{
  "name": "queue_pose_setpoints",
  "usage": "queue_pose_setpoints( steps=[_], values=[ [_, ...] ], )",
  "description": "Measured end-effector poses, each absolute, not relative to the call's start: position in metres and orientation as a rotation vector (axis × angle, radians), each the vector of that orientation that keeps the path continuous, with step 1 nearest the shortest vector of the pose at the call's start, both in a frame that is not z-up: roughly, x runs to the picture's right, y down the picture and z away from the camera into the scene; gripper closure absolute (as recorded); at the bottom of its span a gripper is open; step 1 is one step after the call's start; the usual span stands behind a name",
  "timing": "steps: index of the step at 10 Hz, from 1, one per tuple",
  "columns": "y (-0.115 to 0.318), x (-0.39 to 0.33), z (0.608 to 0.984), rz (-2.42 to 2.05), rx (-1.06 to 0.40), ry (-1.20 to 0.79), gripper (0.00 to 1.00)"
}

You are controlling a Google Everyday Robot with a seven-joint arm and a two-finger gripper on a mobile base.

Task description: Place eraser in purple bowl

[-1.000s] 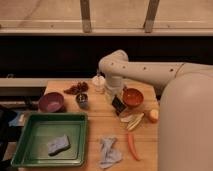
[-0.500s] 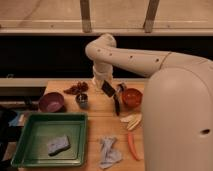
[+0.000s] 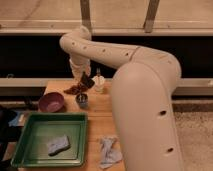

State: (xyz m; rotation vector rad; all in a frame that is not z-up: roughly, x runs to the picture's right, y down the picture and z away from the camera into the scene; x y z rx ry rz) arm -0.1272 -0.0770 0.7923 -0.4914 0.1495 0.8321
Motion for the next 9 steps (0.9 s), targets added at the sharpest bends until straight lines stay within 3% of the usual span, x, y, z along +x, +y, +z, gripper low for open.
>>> queue_pose_setpoints(
  steps=[1,9],
  values=[
    [-0.0782,-0.1527,0.7913,0.811,-0.509,0.118,1.00],
    [-0.0785,-0.1521,0.7919,0.809,-0.509,0.122,1.00]
  ],
)
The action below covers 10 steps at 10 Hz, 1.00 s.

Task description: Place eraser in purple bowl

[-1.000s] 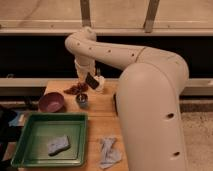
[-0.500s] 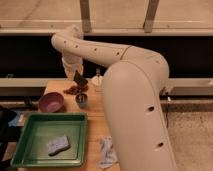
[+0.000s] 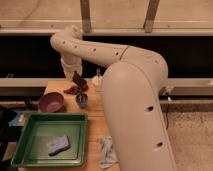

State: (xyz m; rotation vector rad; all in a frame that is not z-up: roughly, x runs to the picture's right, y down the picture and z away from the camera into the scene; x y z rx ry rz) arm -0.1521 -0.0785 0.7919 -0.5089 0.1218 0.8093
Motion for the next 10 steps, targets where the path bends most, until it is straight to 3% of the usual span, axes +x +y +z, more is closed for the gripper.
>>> queue_pose_setpoints(
  steps=[4,10],
  values=[
    [-0.069,-0.170,0.800,0.786,-0.525,0.087,1.00],
    [-0.046,-0.279,0.812,0.694,-0.632,-0.110,1.00]
  ],
)
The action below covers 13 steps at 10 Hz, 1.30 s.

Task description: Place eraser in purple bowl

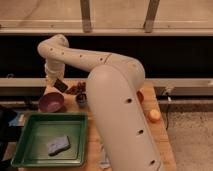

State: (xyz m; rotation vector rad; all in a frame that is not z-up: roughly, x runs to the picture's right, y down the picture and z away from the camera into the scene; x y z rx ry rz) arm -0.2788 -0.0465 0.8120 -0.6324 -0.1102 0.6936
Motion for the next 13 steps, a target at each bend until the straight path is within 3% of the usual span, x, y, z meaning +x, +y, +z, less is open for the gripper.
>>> queue_pose_setpoints(
  steps=[4,6,13],
  values=[
    [0.000,-0.327,0.809,0.566,-0.779,-0.180,0.97],
    [0.010,-0.330,0.815,0.554,-0.855,-0.201,0.80],
    [0.010,-0.331,0.814,0.555,-0.860,-0.205,0.79]
  ],
)
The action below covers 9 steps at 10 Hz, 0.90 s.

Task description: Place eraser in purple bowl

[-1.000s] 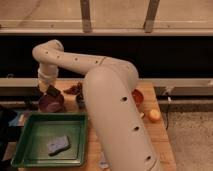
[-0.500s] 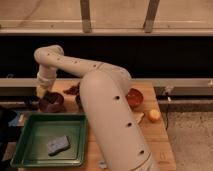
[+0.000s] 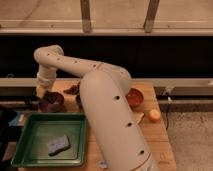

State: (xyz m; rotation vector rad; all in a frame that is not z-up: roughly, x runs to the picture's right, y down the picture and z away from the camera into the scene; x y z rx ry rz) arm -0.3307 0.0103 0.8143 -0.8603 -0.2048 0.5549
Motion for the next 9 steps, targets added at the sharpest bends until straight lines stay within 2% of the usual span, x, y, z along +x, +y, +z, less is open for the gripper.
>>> queue_pose_setpoints(
  steps=[3,4,5,9],
  values=[
    [0.0052,-0.3300,0.8141,0.554,-0.855,-0.189,0.94],
    [0.0054,-0.3318,0.8128,0.552,-0.859,-0.182,0.92],
    [0.0073,-0.3335,0.8123,0.553,-0.865,-0.177,0.86],
    [0.0119,-0.3299,0.8161,0.569,-0.885,-0.162,0.46]
  ],
)
